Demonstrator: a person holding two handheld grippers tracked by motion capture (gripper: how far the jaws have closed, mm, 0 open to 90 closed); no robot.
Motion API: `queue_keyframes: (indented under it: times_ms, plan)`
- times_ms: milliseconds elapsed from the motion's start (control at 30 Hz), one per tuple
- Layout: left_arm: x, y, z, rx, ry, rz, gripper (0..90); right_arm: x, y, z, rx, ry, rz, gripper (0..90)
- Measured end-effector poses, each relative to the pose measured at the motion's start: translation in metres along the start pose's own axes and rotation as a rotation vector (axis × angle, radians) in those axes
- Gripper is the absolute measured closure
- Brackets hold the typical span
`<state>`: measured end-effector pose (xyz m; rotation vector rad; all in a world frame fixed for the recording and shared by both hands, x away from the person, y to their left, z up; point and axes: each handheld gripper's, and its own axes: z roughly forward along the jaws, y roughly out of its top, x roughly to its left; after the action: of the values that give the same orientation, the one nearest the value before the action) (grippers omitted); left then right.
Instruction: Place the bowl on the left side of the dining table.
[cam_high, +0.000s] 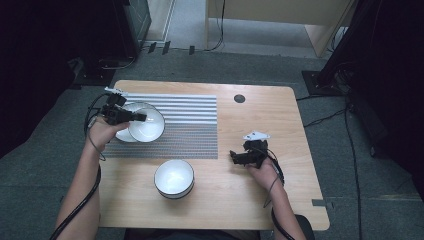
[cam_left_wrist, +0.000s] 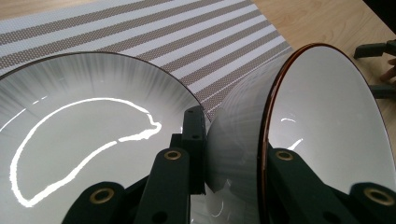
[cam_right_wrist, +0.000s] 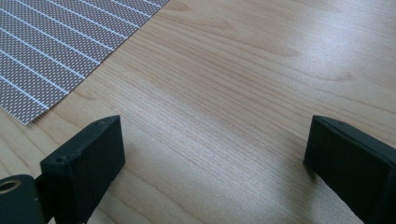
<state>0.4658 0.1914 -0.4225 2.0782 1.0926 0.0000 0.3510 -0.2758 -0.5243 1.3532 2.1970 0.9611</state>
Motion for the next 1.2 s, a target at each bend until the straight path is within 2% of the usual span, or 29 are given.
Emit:
queue_keyframes:
  times_ms: [667, 1200]
  plan:
    - [0.003, 0.009, 0.002, -0.003, 0.006, 0.017, 77.6, 0.0, 0.0, 0.0, -0.001, -0.001, -0.001, 4.5]
    - [0.028, -0.004, 0.003, -0.014, 0.048, -0.053, 77.7, 0.0, 0.0, 0.0, -0.001, 0.0, -0.001, 4.4]
